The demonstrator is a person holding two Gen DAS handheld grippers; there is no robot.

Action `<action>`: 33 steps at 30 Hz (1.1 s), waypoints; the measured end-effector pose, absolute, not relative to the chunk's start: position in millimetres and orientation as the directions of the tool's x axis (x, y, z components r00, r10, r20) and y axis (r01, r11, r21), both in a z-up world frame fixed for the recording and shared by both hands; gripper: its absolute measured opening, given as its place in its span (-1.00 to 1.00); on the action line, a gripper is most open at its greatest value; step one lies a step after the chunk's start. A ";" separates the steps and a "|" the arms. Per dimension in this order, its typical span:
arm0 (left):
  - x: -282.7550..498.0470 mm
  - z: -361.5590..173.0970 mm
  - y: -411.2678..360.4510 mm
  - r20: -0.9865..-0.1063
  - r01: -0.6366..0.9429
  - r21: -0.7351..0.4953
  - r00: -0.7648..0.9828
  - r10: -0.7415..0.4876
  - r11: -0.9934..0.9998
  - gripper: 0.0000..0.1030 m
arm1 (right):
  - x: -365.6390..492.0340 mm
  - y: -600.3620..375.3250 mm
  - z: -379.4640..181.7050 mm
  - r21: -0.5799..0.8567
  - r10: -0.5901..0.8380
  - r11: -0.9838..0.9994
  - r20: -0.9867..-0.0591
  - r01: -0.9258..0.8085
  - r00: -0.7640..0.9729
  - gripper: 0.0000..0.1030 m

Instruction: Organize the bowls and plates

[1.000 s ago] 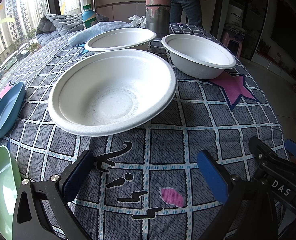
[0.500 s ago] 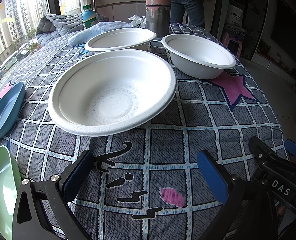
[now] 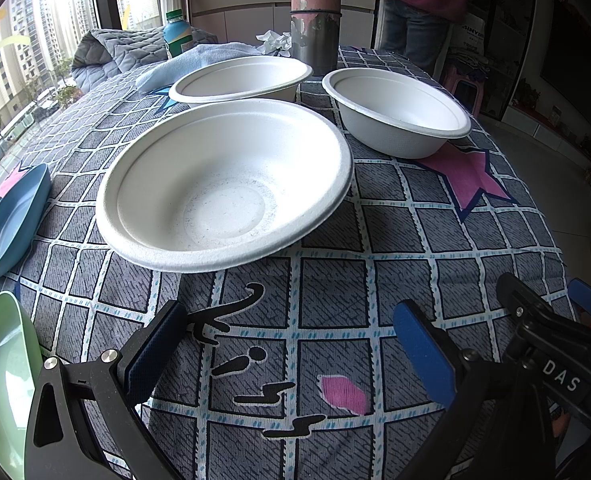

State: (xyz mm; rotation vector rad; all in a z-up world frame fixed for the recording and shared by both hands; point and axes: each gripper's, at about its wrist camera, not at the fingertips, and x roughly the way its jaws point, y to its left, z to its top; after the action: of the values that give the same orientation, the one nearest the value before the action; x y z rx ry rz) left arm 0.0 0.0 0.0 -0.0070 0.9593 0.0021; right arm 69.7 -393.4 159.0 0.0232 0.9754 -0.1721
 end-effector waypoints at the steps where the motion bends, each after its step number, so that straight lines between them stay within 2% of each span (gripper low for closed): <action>1: 0.0 0.0 0.1 -0.819 -0.005 -0.005 0.574 -0.002 1.000 0.99 | 70.4 -393.0 159.3 -0.058 -0.135 0.986 -0.826 0.156 0.547 1.00; 21: 0.6 0.1 -0.3 -0.824 0.000 -0.003 0.566 -0.002 1.000 0.99 | 71.5 -393.5 161.5 -0.060 -0.137 0.986 -0.826 0.156 0.548 1.00; 26: 17.2 -2.7 2.1 -0.882 0.054 -0.006 0.470 -0.031 0.999 0.99 | 83.8 -394.6 163.0 -0.064 -0.123 0.989 -0.867 0.137 0.483 1.00; 33: 64.2 -2.2 2.5 -0.988 0.188 -0.008 0.153 -0.037 0.982 1.00 | 113.1 -396.1 164.5 -0.049 -0.070 0.996 -0.953 0.075 0.295 1.00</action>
State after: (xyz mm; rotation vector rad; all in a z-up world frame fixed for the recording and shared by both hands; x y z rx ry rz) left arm 64.2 2.5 -2.2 0.1276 1.4094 -0.1623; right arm 113.1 -396.1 164.5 0.0053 1.2681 -0.0964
